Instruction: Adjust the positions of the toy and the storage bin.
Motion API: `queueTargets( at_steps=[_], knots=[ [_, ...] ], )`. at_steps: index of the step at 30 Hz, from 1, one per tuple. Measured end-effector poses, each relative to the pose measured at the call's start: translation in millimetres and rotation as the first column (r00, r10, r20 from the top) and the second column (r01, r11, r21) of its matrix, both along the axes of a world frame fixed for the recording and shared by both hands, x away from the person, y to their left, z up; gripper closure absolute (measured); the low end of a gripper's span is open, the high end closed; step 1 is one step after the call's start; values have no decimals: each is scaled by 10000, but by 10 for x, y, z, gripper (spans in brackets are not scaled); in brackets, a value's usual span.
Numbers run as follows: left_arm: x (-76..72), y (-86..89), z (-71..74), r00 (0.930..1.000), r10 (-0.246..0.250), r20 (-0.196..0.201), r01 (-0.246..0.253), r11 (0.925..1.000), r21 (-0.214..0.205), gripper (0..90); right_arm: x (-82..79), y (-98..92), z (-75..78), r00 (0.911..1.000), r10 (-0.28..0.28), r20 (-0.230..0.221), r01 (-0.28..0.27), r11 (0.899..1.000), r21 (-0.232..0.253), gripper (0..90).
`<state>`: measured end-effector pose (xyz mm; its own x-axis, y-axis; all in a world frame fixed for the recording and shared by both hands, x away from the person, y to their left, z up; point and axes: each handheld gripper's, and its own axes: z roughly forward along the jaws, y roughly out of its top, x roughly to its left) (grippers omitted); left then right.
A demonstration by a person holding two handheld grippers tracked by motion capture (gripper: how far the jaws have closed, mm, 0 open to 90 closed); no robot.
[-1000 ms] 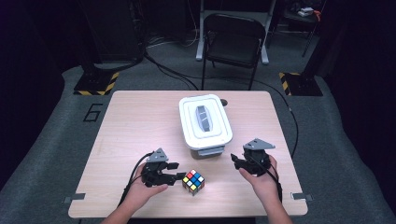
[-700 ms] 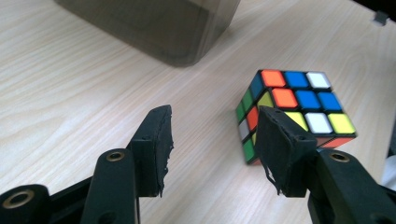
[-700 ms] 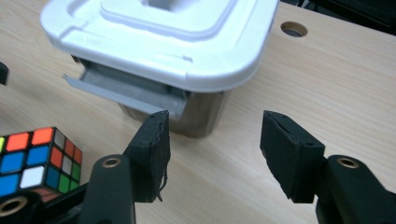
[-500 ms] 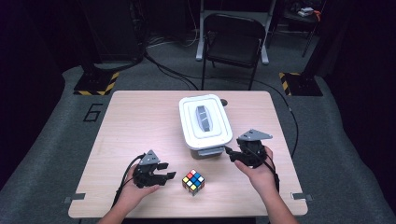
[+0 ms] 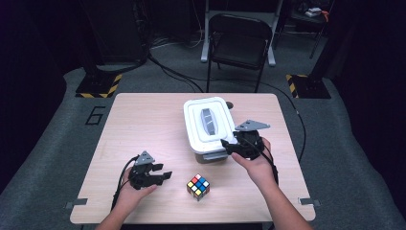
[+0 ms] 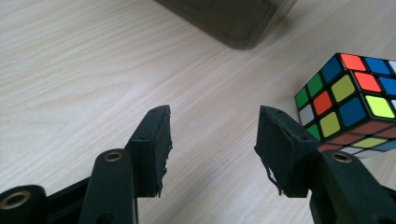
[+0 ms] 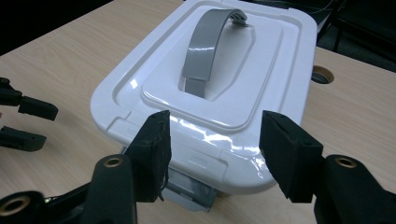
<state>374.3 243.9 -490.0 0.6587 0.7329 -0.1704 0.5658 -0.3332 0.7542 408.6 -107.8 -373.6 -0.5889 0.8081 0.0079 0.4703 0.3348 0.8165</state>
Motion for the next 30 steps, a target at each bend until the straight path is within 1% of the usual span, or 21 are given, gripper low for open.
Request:
queueTargets(
  at_steps=[2, 5, 6, 7, 12, 13, 14, 16, 19, 20, 21, 23, 24, 27, 30],
  knots=[
    [3, 6, -2, 10000, -42, 31, 42, 10000, 52, 460, 26, 43, 17, 10000, -4, -76, 4, 10000, 23, 443],
    [7, 1, -16, 10000, 17, -4, -17, 10000, 46, 467, 55, 112, 38, 10000, -75, 27, 76, 9996, -279, 445],
    [14, 6, -17, 10000, -63, 2, 63, 9999, 110, 467, 78, 132, 41, 9999, 22, 148, -15, 9991, -434, 445],
    [12, 1, -23, 10000, -36, -50, 37, 10000, 81, 468, 82, 153, 43, 9999, -80, 90, 83, 9991, -407, 445],
    [8, -1, -22, 10000, -66, 26, 65, 9999, 86, 468, 150, 233, 41, 9998, -87, 183, 97, 9982, -590, 448],
    [9, -2, -27, 10000, -37, 68, 37, 10000, 30, 468, 158, 250, 38, 9998, -143, 157, 151, 9985, -525, 448],
    [9, -1, -27, 10000, -54, 21, 54, 10000, 2, 469, 178, 257, 36, 9998, -87, 182, 98, 9981, -602, 448],
    [10, 0, -30, 10000, -68, 36, 68, 10000, 31, 471, 193, 279, 35, 9997, -187, 146, 195, 9981, -587, 450],
    [12, -3, -39, 10000, -28, 60, 28, 10000, 31, 471, 229, 313, 38, 9996, -234, 151, 243, 9973, -696, 450],
    [19, 1, -40, 9999, -84, 81, 83, 9999, 115, 471, 246, 326, 39, 9996, -171, 226, 188, 9969, -763, 450],
    [17, -2, -43, 10000, -73, -29, 73, 9999, 69, 471, 256, 347, 42, 9995, -211, 214, 227, 9969, -753, 451],
    [19, -5, -47, 9999, -85, -58, 85, 9999, 68, 470, 280, 383, 48, 9996, -186, 218, 204, 9960, -865, 454],
    [19, -5, -49, 9999, -82, -68, 83, 9999, 78, 470, 297, 398, 51, 9995, -159, 289, 187, 9951, -973, 456],
    [19, -4, -49, 10000, -71, -60, 71, 10000, 57, 470, 339, 455, 48, 9992, -258, 290, 284, 9955, -906, 459],
    [21, 1, -46, 10000, -66, -52, 67, 9999, 113, 470, 378, 502, 35, 9992, -249, 323, 279, 9950, -963, 458]
  ],
)
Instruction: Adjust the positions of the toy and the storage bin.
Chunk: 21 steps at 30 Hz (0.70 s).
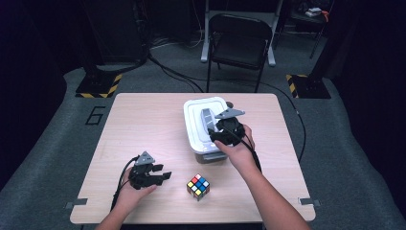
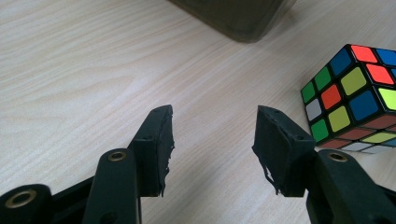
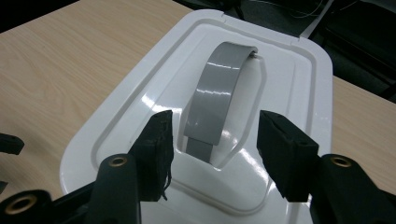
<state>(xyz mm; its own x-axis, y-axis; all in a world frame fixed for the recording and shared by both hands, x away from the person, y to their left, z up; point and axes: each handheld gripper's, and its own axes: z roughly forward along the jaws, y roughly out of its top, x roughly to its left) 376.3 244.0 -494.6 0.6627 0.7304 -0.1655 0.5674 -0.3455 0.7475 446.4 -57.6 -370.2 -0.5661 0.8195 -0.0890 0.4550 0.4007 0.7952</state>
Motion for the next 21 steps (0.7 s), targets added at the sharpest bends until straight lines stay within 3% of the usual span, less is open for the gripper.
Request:
queueTargets(
  at_steps=[7, 21],
  knots=[
    [-6, -15, -6, 10000, -77, -33, 77, 10000, 19, 471, 86, 88, -35, 9999, 6, 114, -2, 9996, -275, 472],
    [-2, -3, -1, 9998, -169, -57, 169, 9999, -17, 471, 209, 268, -167, 9983, -577, -50, 571, 9952, -800, 559]
  ],
)
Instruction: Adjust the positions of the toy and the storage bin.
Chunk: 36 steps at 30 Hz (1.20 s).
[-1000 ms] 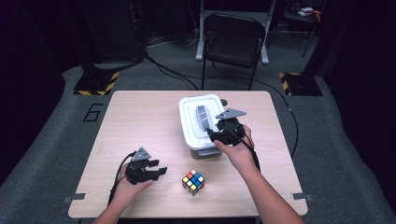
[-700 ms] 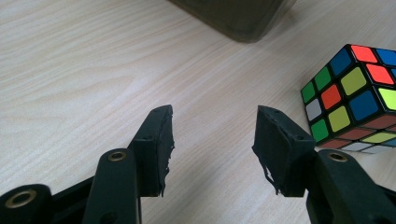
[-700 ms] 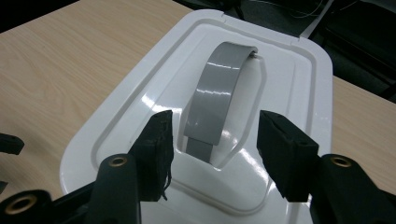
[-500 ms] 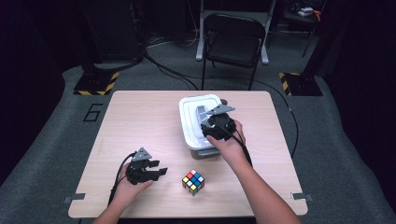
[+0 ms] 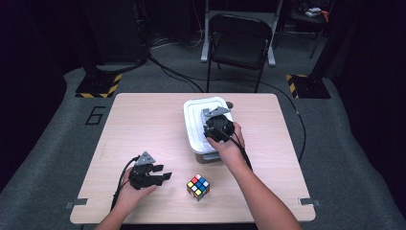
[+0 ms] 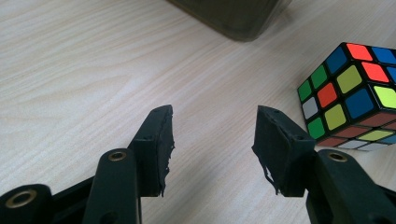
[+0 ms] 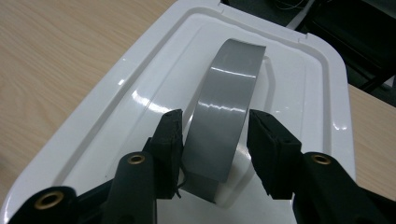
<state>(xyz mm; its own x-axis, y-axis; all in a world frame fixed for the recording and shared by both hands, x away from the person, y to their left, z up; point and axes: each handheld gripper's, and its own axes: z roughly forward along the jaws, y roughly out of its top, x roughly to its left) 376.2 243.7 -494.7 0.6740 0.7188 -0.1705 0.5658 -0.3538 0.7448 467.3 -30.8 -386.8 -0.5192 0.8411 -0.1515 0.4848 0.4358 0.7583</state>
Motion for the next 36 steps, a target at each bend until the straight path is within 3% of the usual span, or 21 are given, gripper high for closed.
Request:
queueTargets(
  at_steps=[10, 16, 29, 36],
  knots=[
    [-3, 0, -1, 10000, 41, 12, -40, 10000, -56, 471, 17, 10, -14, 9999, 77, -87, -78, 9999, -77, 611],
    [-2, 3, -1, 10000, 28, 34, -28, 10000, -13, 471, 15, -34, -1, 9996, 114, -271, -110, 9998, 157, 625],
    [2, 0, -6, 10000, 86, -8, -86, 10000, -24, 471, -124, -266, 25, 9952, 818, -546, -820, 9966, -29, 642],
    [2, -1, -11, 9999, 120, -17, -120, 9999, -9, 471, -219, -392, 1, 9932, 1133, -281, -1131, 9935, 95, 645]
  ],
)
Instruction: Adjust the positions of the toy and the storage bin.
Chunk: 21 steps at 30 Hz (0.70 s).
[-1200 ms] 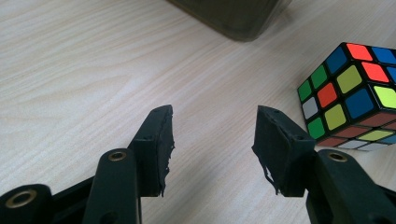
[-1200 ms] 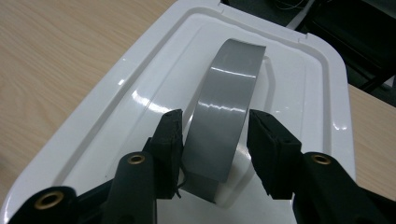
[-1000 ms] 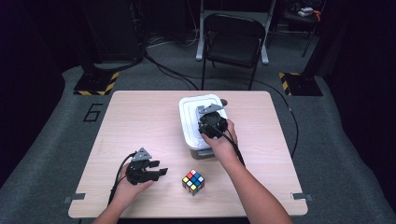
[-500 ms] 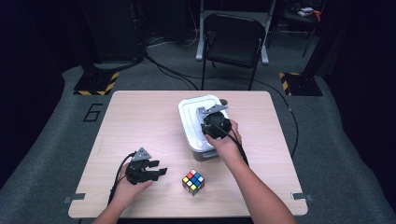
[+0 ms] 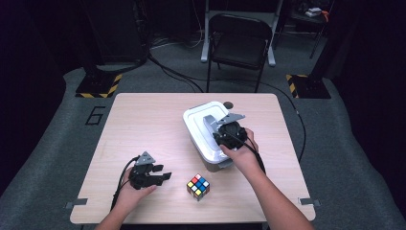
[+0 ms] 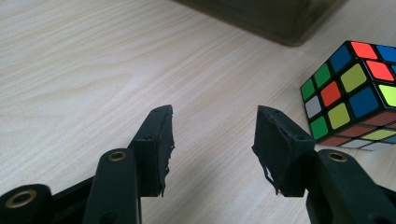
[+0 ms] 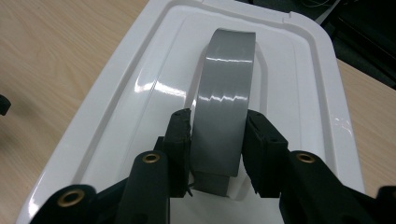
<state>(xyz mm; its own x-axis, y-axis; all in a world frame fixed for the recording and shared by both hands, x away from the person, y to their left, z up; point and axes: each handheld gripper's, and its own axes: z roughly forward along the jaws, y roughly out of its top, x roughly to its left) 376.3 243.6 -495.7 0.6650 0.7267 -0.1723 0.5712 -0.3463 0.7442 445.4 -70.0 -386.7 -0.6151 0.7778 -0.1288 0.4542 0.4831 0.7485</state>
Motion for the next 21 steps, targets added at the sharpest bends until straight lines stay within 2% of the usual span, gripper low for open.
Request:
queueTargets(
  at_steps=[3, 4, 6, 9, 12, 13, 17, 21],
  knots=[
    [0, -2, -2, 10000, -2, -26, 2, 10000, -17, 471, -23, -53, 3, 9997, 225, 65, -223, 9995, -219, 646],
    [-1, -3, -1, 10000, -6, -29, 6, 10000, -6, 471, -45, -51, 9, 10000, 40, -49, -41, 9998, -190, 646],
    [-1, -2, 0, 10000, 1, -21, -1, 10000, -2, 471, -71, -67, 17, 10000, 9, -93, -11, 9996, -271, 647],
    [0, 1, 0, 10000, 12, 43, -13, 10000, 28, 471, -87, -103, 18, 10000, 55, 11, -55, 9994, -355, 650],
    [0, -1, -1, 10000, -4, -10, 4, 10000, 19, 471, -114, -123, 21, 9998, -154, -151, 151, 9997, -210, 622],
    [0, -3, -2, 10000, -5, -18, 5, 10000, 15, 471, -112, -128, 23, 9998, -173, -70, 171, 9996, -205, 588],
    [2, -2, -2, 10000, -5, -21, 5, 10000, 29, 471, -73, -96, 48, 9995, -314, 51, 313, 9993, 185, 549],
    [2, 0, -1, 10000, -7, -14, 7, 10000, 24, 471, -19, -9, 81, 9991, -358, 239, 353, 9991, 235, 549]
  ],
)
